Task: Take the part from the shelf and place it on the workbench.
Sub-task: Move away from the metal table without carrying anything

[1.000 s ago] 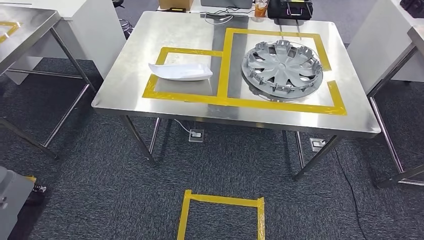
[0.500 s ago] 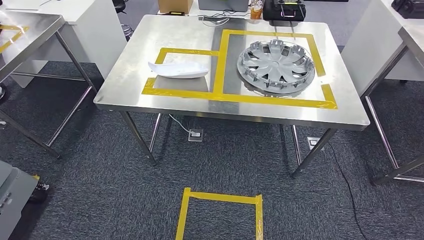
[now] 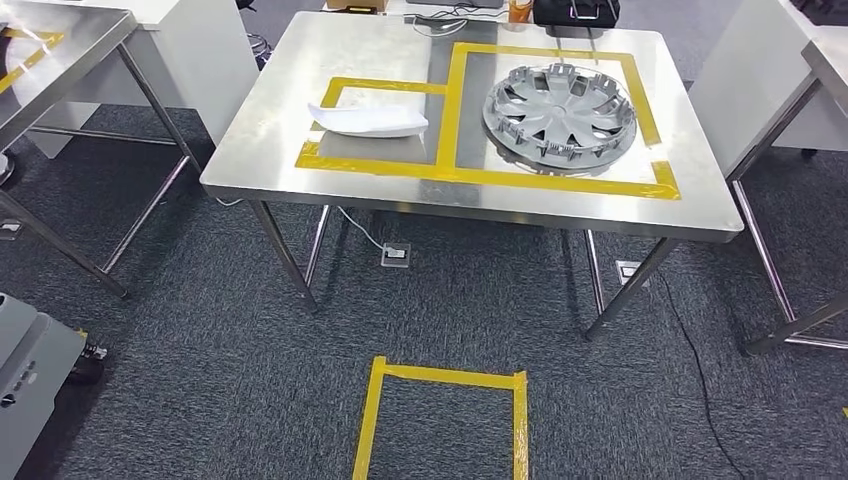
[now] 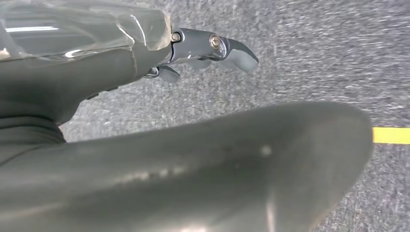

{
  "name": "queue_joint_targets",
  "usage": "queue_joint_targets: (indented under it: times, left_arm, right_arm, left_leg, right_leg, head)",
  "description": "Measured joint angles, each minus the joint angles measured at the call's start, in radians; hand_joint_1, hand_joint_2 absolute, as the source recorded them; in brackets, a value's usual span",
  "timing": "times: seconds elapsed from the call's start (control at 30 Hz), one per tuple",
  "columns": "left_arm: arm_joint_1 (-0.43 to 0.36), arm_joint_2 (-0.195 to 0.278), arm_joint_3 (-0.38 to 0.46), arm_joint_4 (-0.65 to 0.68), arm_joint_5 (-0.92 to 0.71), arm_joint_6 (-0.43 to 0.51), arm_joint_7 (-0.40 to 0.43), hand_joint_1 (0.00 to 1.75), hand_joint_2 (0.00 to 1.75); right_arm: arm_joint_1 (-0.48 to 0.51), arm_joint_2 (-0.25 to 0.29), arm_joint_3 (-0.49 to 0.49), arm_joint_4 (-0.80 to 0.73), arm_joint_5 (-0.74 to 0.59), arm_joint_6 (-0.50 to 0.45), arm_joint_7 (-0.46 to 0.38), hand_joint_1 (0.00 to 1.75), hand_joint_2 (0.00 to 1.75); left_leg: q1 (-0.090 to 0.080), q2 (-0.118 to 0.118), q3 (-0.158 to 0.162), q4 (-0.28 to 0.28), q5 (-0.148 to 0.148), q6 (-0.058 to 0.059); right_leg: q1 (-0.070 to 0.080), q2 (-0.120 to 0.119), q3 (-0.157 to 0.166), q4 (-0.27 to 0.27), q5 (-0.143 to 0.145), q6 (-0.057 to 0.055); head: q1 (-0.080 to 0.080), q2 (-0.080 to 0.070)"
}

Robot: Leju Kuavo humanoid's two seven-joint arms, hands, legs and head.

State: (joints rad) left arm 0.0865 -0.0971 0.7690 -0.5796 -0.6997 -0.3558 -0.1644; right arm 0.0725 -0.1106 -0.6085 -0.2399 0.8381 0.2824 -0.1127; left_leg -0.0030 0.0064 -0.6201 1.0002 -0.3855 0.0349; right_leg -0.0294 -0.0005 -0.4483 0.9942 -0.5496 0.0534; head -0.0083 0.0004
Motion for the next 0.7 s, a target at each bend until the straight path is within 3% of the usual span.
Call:
queue_joint_targets:
  times: [0.1,0.13,0.2,0.27,0.3,0.33,0.37,0.43,0.5,0.53,0.57,0.63,0.67,0.7]
  left_arm:
    - [-0.004,0.008,-0.059,0.001,0.057,0.029,0.013,0.00,0.00]
    - [-0.002,0.010,-0.078,0.002,0.076,0.039,0.018,0.00,0.00]
    - [0.004,0.014,-0.115,0.008,0.111,0.057,0.026,0.00,0.00]
    - [0.011,0.017,-0.151,0.021,0.146,0.075,0.034,0.00,0.00]
    - [0.016,0.019,-0.169,0.030,0.163,0.083,0.038,0.00,0.00]
    - [0.022,0.020,-0.186,0.041,0.179,0.092,0.042,0.00,0.00]
    - [0.029,0.021,-0.203,0.052,0.194,0.099,0.046,0.00,0.00]
    - [0.046,0.023,-0.237,0.074,0.224,0.114,0.054,0.00,0.00]
    - [0.056,0.027,-0.269,0.092,0.253,0.129,0.060,0.00,0.00]
    - [0.060,0.029,-0.286,0.100,0.269,0.137,0.063,0.00,0.00]
    - [0.064,0.032,-0.302,0.109,0.284,0.145,0.067,0.00,0.00]
    - [0.074,0.038,-0.337,0.125,0.318,0.163,0.075,0.00,0.00]
    - [0.077,0.041,-0.355,0.130,0.335,0.172,0.079,0.00,0.00]
    - [0.077,0.042,-0.375,0.133,0.351,0.180,0.083,0.00,0.00]
  right_arm:
    - [0.015,0.009,0.048,0.000,-0.069,-0.023,0.008,0.00,0.00]
    - [0.017,0.011,0.063,0.000,-0.091,-0.030,0.012,0.00,0.00]
    - [0.019,0.016,0.095,-0.004,-0.134,-0.045,0.018,0.00,0.00]
    - [0.019,0.021,0.124,-0.015,-0.176,-0.059,0.021,0.00,0.00]
    - [0.017,0.023,0.138,-0.023,-0.196,-0.066,0.023,0.00,0.00]
    - [0.014,0.026,0.152,-0.032,-0.216,-0.073,0.025,0.00,0.00]
    - [0.010,0.028,0.166,-0.043,-0.235,-0.080,0.028,0.00,0.00]
    - [0.001,0.032,0.191,-0.066,-0.271,-0.092,0.034,0.00,0.00]
    - [-0.006,0.038,0.216,-0.089,-0.305,-0.103,0.038,0.00,0.00]
    - [-0.010,0.041,0.229,-0.098,-0.323,-0.109,0.039,0.00,0.00]
    - [-0.012,0.044,0.242,-0.105,-0.341,-0.115,0.041,0.00,0.00]
    - [-0.014,0.049,0.271,-0.116,-0.382,-0.129,0.047,0.00,0.00]
    - [-0.011,0.052,0.285,-0.119,-0.402,-0.135,0.050,0.00,0.00]
    - [-0.005,0.055,0.300,-0.121,-0.422,-0.142,0.054,0.00,0.00]
  left_leg:
    - [0.002,-0.002,-0.011,0.010,0.015,-0.020]
    - [0.005,-0.003,-0.017,0.016,0.006,-0.026]
    - [0.011,-0.004,-0.035,0.071,-0.064,-0.038]
    - [0.014,-0.004,-0.062,0.191,-0.165,-0.046]
    - [0.014,-0.004,-0.069,0.248,-0.195,-0.047]
    - [0.014,-0.004,-0.064,0.282,-0.201,-0.047]
    - [0.014,-0.004,-0.043,0.282,-0.187,-0.045]
    - [0.013,-0.006,0.049,0.182,-0.141,-0.035]
    - [0.008,-0.008,0.145,0.043,-0.140,-0.022]
    - [0.003,-0.009,0.168,0.001,-0.146,-0.017]
    - [-0.003,-0.009,0.175,-0.018,-0.151,-0.013]
    - [-0.007,-0.006,0.163,-0.028,-0.131,-0.002]
    - [-0.006,-0.003,0.155,-0.034,-0.120,0.005]
    - [-0.005,0.000,0.145,-0.039,-0.107,0.013]
  right_leg:
    - [0.005,0.005,-0.016,-0.002,0.015,-0.026]
    - [0.005,0.004,-0.023,-0.001,0.022,-0.037]
    - [0.003,0.000,-0.042,-0.002,0.041,-0.055]
    - [0.008,-0.003,-0.066,-0.001,0.061,-0.062]
    - [0.010,-0.004,-0.079,0.000,0.070,-0.063]
    - [0.012,-0.005,-0.092,0.000,0.081,-0.063]
    - [0.014,-0.005,-0.103,0.001,0.091,-0.062]
    - [0.017,-0.003,-0.122,0.001,0.110,-0.057]
    - [0.019,-0.004,-0.135,0.000,0.128,-0.047]
    - [0.018,-0.005,-0.139,-0.001,0.136,-0.040]
    - [0.016,-0.007,-0.142,-0.003,0.144,-0.033]
    - [0.012,-0.008,-0.147,-0.005,0.155,-0.022]
    - [0.012,-0.007,-0.153,0.004,0.145,-0.021]
    - [0.012,-0.006,-0.164,0.030,0.118,-0.026]
  head:
    - [-0.003,0.000]
    - [-0.004,0.000]
    - [-0.006,0.000]
    - [-0.008,0.000]
    - [-0.008,0.000]
    - [-0.008,0.000]
    - [-0.008,0.000]
    - [-0.008,0.000]
    - [-0.007,0.000]
    - [-0.007,0.000]
    - [-0.008,0.000]
    - [-0.008,0.000]
    - [-0.008,0.000]
    - [-0.007,0.000]
